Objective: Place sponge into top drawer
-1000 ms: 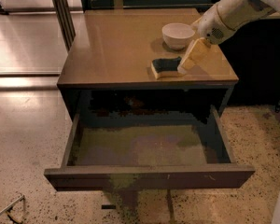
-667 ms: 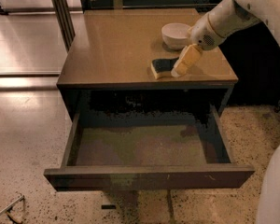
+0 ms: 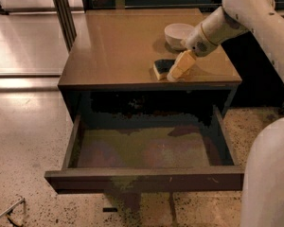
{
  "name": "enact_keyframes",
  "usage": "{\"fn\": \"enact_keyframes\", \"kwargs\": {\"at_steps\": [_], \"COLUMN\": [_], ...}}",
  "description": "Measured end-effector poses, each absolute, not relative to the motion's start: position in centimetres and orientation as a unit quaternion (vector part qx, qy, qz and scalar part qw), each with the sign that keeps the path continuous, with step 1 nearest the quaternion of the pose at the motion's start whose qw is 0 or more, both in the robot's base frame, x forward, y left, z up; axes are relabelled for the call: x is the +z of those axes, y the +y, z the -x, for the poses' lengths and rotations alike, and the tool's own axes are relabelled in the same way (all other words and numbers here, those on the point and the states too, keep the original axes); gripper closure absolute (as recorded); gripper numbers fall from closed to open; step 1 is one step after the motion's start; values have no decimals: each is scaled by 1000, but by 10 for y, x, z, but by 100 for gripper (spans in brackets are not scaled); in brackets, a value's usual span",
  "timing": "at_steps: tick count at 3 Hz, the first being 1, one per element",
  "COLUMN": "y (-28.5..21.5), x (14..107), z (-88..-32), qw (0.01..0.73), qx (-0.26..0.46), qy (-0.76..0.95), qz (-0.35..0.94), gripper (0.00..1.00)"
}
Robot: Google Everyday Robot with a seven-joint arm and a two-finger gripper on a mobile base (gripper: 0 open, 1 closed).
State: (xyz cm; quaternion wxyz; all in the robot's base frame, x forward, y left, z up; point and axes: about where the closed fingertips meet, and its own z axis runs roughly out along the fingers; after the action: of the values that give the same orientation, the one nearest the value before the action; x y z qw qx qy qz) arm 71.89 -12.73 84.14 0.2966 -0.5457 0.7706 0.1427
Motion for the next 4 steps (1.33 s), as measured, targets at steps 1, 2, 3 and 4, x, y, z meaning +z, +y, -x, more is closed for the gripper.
{"fn": "enact_keyframes", "kwargs": {"at_steps": [1, 2, 3, 4], "y": [-124, -123, -124, -126], "x": [832, 828, 823, 819], "z": [-725, -726, -726, -724], "qw": [292, 290, 288, 286], "qx": [147, 148, 149, 149], "qy": [773, 775, 777, 778], "qz": [543, 542, 540, 540], "gripper": [0, 14, 35, 58]}}
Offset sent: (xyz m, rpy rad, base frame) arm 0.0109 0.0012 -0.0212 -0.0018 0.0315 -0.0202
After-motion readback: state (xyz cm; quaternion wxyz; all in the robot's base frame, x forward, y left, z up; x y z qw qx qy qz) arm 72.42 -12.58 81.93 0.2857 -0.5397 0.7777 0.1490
